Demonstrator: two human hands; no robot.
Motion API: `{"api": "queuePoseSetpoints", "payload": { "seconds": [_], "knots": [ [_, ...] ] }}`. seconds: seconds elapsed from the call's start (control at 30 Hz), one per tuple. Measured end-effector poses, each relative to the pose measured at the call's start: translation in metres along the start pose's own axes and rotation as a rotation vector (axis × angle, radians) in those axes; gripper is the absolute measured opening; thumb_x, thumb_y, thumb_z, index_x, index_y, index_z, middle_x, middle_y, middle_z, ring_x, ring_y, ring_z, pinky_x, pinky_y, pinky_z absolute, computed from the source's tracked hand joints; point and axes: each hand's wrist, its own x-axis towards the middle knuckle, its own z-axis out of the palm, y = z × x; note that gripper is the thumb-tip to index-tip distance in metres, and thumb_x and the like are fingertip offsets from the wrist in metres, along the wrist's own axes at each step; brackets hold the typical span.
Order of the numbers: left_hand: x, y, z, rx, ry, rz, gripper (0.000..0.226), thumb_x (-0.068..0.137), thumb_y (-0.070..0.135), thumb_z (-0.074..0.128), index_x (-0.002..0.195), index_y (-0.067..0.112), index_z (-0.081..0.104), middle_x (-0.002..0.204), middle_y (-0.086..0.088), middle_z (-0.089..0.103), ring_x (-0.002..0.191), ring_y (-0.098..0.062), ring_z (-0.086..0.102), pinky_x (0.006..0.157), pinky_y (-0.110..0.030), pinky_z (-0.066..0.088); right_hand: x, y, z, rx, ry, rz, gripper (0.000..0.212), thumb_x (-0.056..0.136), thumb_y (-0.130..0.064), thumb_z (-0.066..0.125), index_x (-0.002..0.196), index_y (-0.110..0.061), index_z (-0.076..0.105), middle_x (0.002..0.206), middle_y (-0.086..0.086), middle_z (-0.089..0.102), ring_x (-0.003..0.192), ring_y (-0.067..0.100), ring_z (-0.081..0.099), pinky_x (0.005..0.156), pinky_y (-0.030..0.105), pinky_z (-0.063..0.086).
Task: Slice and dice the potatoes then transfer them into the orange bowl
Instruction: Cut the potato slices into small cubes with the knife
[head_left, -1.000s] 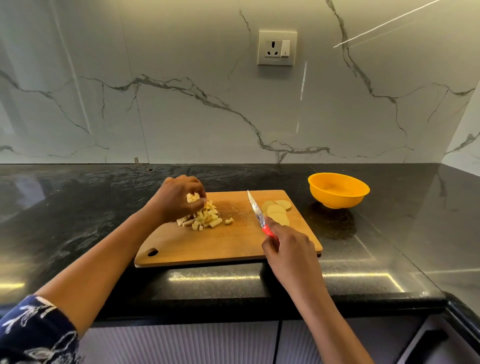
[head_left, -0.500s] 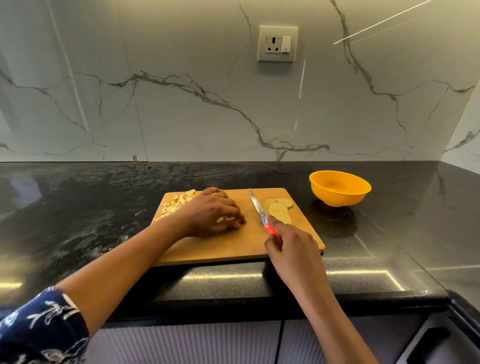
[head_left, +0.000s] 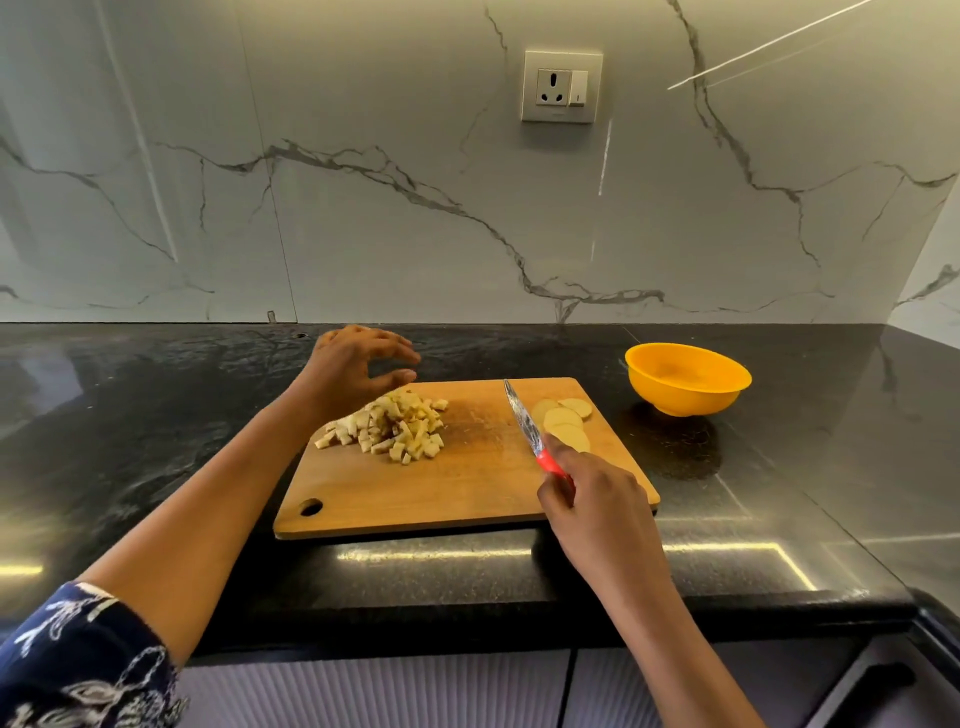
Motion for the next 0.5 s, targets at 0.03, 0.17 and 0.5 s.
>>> {"api": "queuePoseSetpoints", "payload": {
  "seconds": [0.03, 0.17, 0.5],
  "knots": [
    [-0.004, 0.005, 0.000, -0.082, -0.043, 0.036, 0.062, 0.077, 0.076, 0.036, 0.118, 0.035, 0.060, 0.132, 0.010, 0.053, 0.126, -0.016, 0.043, 0.104, -0.047, 0.033, 0.000, 0.000, 0.000, 0.001, -0.001, 0.001, 0.046, 0.096, -0.022, 0.052, 0.141, -0.023, 0.045, 0.107, 0.000, 0.067, 0.086, 0.011, 0.058, 0.073, 0.019, 0.039],
    [-0.016, 0.033, 0.012, -0.021, -0.357, 0.293, 0.062, 0.076, 0.077, 0.038, 0.127, 0.043, 0.051, 0.142, 0.026, 0.028, 0.136, 0.001, 0.015, 0.110, -0.026, 0.009, -0.001, -0.001, -0.001, 0.008, -0.003, 0.004, 0.046, 0.096, -0.023, 0.052, 0.141, -0.024, 0.046, 0.103, -0.002, 0.067, 0.080, 0.007, 0.052, 0.069, 0.017, 0.035],
    [-0.008, 0.017, 0.022, 0.128, -0.143, 0.296, 0.027, 0.082, 0.051, 0.049, 0.088, 0.035, 0.069, 0.131, 0.009, 0.057, 0.130, -0.017, 0.042, 0.113, -0.055, 0.007, -0.001, 0.000, -0.001, -0.005, -0.006, 0.004, 0.046, 0.096, -0.023, 0.052, 0.141, -0.024, 0.045, 0.103, -0.001, 0.066, 0.076, 0.005, 0.049, 0.067, 0.016, 0.032]
  ]
}}
